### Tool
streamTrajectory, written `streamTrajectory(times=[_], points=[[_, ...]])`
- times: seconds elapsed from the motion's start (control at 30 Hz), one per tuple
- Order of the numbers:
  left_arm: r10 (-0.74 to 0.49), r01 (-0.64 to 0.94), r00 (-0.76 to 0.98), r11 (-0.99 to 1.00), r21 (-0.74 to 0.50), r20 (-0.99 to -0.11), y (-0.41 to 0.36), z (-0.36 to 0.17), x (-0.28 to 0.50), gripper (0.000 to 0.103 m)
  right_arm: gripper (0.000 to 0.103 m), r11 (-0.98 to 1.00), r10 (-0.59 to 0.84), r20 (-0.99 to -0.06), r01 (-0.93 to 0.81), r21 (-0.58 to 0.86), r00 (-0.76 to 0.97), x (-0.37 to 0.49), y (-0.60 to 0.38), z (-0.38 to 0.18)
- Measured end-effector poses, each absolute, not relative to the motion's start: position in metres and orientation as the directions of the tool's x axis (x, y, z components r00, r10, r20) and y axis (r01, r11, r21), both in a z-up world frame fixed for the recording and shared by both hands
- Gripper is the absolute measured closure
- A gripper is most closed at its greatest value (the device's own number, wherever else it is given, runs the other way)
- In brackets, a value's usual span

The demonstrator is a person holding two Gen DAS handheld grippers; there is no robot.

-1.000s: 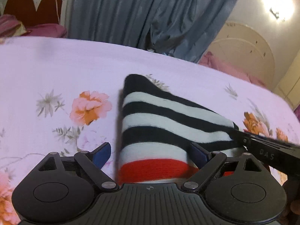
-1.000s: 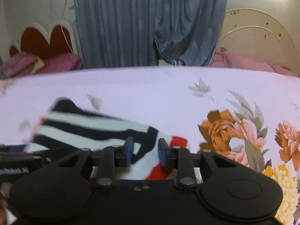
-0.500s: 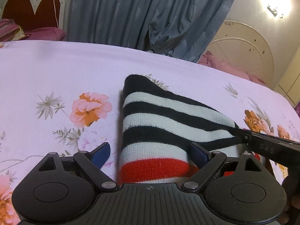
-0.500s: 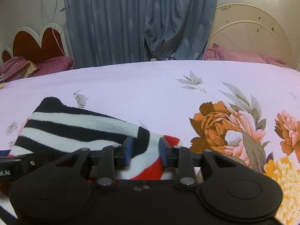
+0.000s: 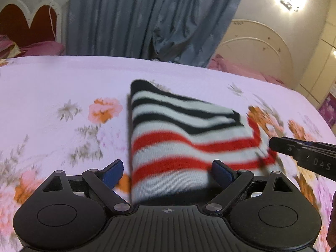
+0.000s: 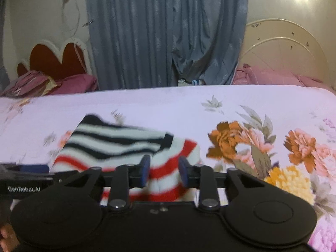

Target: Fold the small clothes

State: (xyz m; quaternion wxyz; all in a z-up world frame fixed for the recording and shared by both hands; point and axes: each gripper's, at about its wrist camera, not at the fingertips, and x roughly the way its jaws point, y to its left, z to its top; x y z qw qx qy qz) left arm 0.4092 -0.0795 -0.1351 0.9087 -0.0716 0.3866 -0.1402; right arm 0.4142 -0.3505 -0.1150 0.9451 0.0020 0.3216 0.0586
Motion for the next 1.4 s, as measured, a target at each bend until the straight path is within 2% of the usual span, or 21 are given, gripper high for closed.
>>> streamTrajectory(times=[0.23, 0.3, 0.33, 0.6, 0.8, 0.97, 1.13, 1.23, 1.33, 1.4], points=[[-0.318, 0.204, 0.657, 0.948, -0.245, -0.684, -0.068, -0.144, 0.374, 0.013, 0.08, 0.991, 0.134, -0.613, -0.12, 0.063, 0.779, 0.363, -0.355, -0.122], [-0.316, 0.181, 0.652, 0.948, -0.262, -0.69, -0.065, -0.151, 0.377, 0.004, 0.081, 0.992, 0.124, -0.649, -0.115, 0.056, 0.751, 0.361, -0.355, -0.136], [-0.312, 0.174, 0.648, 0.949, -0.264, -0.695, -0.066, -0.152, 0.379, 0.004, 0.081, 0.993, 0.114, -0.66, -0.106, 0.052, 0.742, 0.362, -0.356, -0.145], [-0.314, 0.194, 0.644, 0.949, -0.248, -0.698, -0.066, -0.139, 0.36, 0.003, 0.081, 0.992, 0.128, -0.642, -0.098, 0.081, 0.756, 0.34, -0.359, -0.129], [-0.326, 0.178, 0.607, 0.945, -0.276, -0.725, -0.063, -0.157, 0.346, 0.003, 0.081, 0.995, 0.095, -0.703, -0.081, 0.053, 0.705, 0.323, -0.362, -0.155], [-0.316, 0.181, 0.603, 0.948, -0.26, -0.732, -0.065, -0.152, 0.344, 0.003, 0.078, 0.993, 0.117, -0.684, -0.077, 0.089, 0.72, 0.313, -0.362, -0.141], [-0.324, 0.182, 0.588, 0.946, -0.268, -0.742, -0.066, -0.154, 0.345, 0.003, 0.078, 0.994, 0.103, -0.717, -0.087, 0.059, 0.689, 0.313, -0.36, -0.15], [-0.331, 0.182, 0.572, 0.943, -0.278, -0.75, -0.065, -0.148, 0.348, 0.003, 0.071, 0.991, 0.136, -0.709, -0.083, 0.109, 0.692, 0.317, -0.367, -0.137], [-0.341, 0.179, 0.573, 0.94, -0.292, -0.746, -0.065, -0.138, 0.351, 0.003, 0.052, 0.987, 0.149, -0.691, -0.061, 0.15, 0.707, 0.32, -0.376, -0.127], [-0.344, 0.184, 0.582, 0.938, -0.293, -0.737, -0.067, -0.132, 0.353, 0.003, 0.05, 0.986, 0.151, -0.686, -0.055, 0.159, 0.712, 0.324, -0.38, -0.123]])
